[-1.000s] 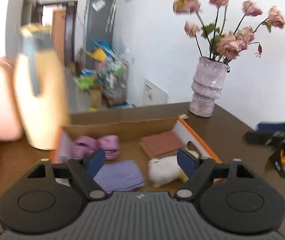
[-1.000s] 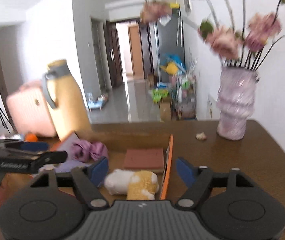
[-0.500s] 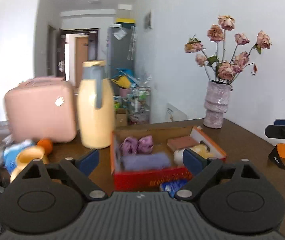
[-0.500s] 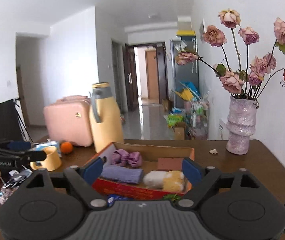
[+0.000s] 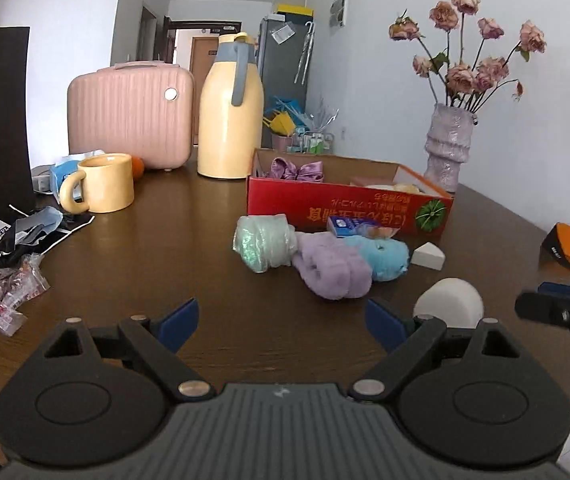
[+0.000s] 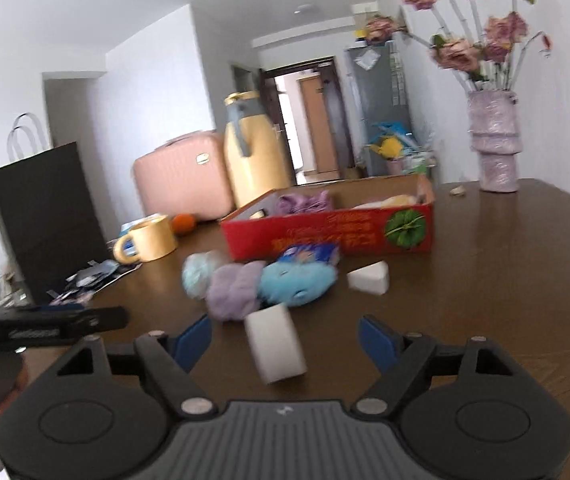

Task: Organize soft objects
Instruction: 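Return to the pile and grasp the lavender fuzzy cloth with both grippers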

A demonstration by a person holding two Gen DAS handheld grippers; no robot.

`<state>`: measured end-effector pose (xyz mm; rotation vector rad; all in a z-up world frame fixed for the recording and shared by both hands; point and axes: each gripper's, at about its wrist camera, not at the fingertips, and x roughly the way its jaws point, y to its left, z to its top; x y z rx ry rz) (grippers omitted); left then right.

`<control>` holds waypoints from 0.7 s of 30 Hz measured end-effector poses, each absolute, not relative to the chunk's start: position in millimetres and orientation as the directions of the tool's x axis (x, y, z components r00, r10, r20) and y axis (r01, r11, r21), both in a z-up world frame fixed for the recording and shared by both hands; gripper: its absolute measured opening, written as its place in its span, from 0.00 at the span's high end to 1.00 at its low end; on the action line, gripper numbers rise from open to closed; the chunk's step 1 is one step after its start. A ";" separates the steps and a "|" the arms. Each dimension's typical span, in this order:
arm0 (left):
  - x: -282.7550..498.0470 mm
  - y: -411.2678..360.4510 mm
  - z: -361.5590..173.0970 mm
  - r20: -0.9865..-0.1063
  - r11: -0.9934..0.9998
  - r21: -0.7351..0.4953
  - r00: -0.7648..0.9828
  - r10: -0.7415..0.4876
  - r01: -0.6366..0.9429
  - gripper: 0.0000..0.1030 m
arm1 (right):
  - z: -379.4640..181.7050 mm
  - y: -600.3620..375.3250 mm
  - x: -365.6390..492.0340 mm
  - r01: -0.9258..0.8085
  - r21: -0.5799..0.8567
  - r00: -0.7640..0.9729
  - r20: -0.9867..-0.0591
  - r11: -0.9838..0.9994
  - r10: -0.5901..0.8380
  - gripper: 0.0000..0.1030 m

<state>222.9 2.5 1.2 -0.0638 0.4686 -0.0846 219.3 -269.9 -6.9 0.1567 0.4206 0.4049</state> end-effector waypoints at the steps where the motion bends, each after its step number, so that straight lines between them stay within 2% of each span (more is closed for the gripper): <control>1: 225.4 2.1 1.1 -0.446 0.995 -0.086 0.890 -0.092 0.060 0.11 | -8.3 -265.3 219.3 -0.363 0.217 0.830 -0.368 0.906 0.420 0.22; 4: 233.3 0.5 -1.4 -0.452 0.992 -0.109 0.886 -0.105 0.062 0.11 | -12.5 -253.6 224.0 -0.361 0.191 0.834 -0.371 0.913 0.408 0.27; 6: 240.1 -5.2 -5.1 -0.459 0.992 -0.105 0.881 -0.112 0.072 0.11 | -18.0 -249.2 232.7 -0.385 0.202 0.815 -0.384 0.901 0.434 0.40; 11: 264.9 -20.1 -12.2 -0.453 0.984 -0.124 0.875 -0.171 0.128 0.17 | -33.6 -265.0 269.3 -0.306 0.327 0.813 -0.399 0.894 0.424 0.57; 14: 289.6 -30.9 -15.7 -0.456 0.978 -0.145 0.867 -0.201 0.150 0.22 | -38.6 -284.5 293.9 -0.272 0.418 0.822 -0.368 0.867 0.435 0.57; 17: 313.6 -38.4 -19.9 -0.470 0.974 -0.170 0.856 -0.215 0.151 0.29 | -40.4 -289.2 315.9 -0.213 0.361 0.843 -0.402 0.908 0.357 0.56; 20: 330.5 -40.2 -25.0 -0.493 0.968 -0.210 0.840 -0.226 0.138 0.46 | -42.9 -297.4 331.1 -0.170 0.381 0.845 -0.418 0.909 0.333 0.56; 21: 333.8 -39.2 -27.0 -0.499 0.965 -0.226 0.835 -0.232 0.133 0.59 | -42.5 -298.7 332.7 -0.169 0.381 0.849 -0.411 0.909 0.331 0.56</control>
